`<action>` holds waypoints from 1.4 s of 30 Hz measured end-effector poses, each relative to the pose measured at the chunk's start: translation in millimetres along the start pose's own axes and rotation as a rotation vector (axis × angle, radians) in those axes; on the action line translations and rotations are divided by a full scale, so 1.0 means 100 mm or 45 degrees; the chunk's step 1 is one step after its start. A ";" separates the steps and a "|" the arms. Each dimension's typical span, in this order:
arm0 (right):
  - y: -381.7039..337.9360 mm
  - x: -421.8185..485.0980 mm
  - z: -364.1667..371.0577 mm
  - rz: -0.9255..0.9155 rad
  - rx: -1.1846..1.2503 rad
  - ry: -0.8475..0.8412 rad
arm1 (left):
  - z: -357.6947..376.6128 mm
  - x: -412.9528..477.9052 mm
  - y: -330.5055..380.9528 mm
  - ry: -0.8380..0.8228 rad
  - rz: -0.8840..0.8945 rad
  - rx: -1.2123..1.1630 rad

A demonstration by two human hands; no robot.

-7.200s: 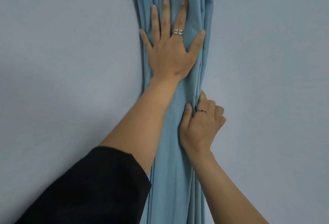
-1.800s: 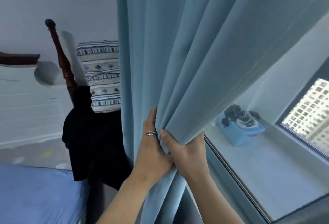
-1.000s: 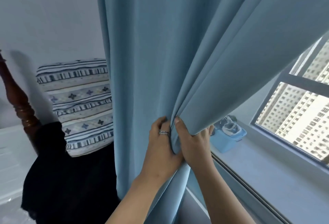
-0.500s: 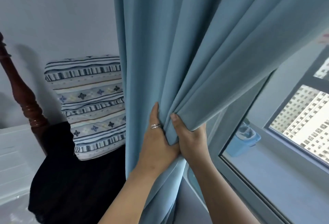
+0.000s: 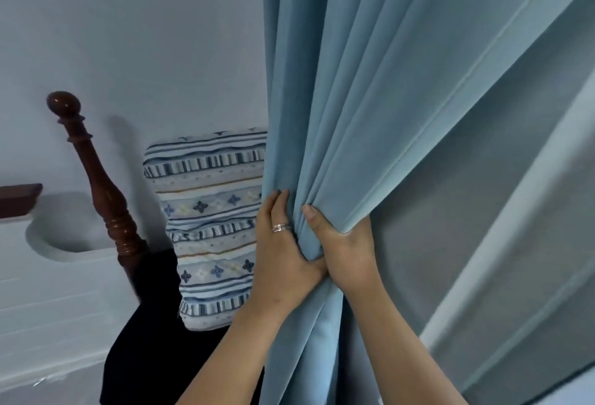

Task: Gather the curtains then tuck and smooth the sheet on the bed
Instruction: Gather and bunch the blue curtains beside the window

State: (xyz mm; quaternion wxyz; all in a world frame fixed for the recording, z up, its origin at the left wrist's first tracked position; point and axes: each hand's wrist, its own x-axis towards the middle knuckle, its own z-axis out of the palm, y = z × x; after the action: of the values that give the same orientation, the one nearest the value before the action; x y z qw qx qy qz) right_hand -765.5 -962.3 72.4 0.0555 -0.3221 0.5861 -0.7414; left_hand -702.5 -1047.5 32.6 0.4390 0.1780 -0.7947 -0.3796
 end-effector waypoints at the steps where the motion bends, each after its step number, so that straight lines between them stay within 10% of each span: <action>1: 0.05 0.08 0.01 0.000 0.008 0.002 | 0.04 0.05 -0.04 0.030 -0.007 0.025; 16: 0.82 1.58 0.71 -0.043 -0.150 0.093 | 0.31 1.35 -0.99 0.550 0.362 0.155; 27: 1.54 3.09 1.36 0.041 -0.227 0.158 | 0.49 2.88 -1.98 0.050 0.217 -0.134; 42: 2.48 4.64 1.69 0.113 -0.254 0.281 | 1.19 4.16 -2.99 0.374 0.285 -0.017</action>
State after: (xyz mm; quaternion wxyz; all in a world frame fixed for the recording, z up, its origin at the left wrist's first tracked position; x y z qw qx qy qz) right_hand -1111.6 -1392.6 57.2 -0.0088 -0.2164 0.6730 -0.7072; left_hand -1045.7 -1444.7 0.8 0.5910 0.1391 -0.7343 -0.3035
